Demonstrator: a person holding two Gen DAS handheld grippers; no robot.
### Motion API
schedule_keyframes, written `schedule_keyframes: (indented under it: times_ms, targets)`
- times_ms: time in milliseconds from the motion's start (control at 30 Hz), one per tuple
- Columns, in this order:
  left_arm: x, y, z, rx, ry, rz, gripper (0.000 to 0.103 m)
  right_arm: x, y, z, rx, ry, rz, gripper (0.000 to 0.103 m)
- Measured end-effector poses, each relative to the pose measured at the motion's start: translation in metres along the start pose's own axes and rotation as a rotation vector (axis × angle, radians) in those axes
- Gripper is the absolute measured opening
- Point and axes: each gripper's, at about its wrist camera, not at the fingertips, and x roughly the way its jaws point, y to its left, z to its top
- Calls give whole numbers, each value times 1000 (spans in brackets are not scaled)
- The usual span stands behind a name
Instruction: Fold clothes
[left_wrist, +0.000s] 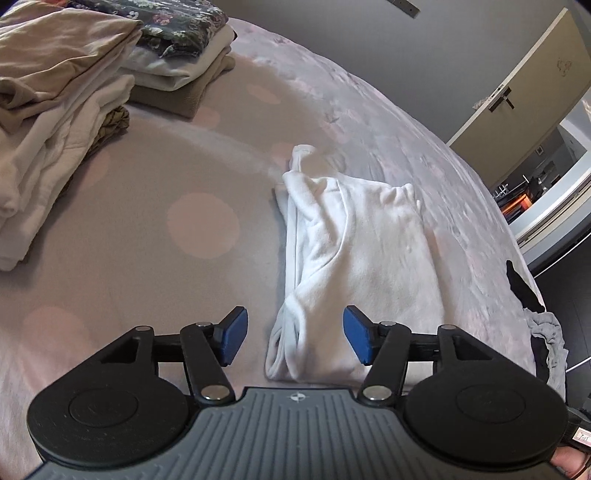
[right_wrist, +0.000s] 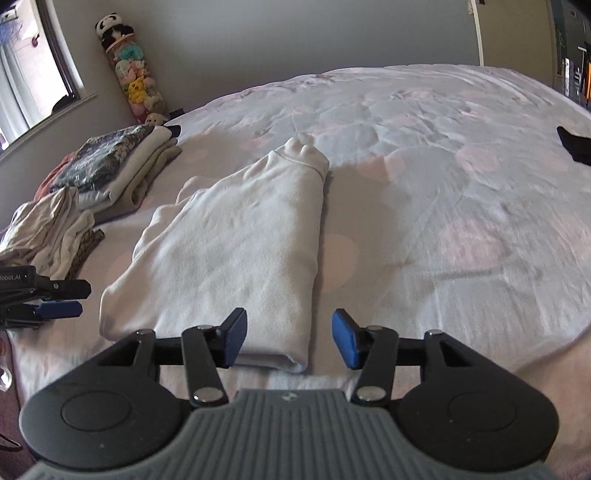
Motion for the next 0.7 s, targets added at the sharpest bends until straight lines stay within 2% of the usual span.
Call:
schedule_keyframes:
  times_ms: [167,467,700]
  targets:
    - [32,2,30,-12,23,-27,58,24,-7,28,44,35,60,68]
    - [103,25,70,-89,93,-75,58,86,-28,71,155,79,130,71]
    - [134,34,90,-98,86,-134,58,146,-53,102,293,153,213,72]
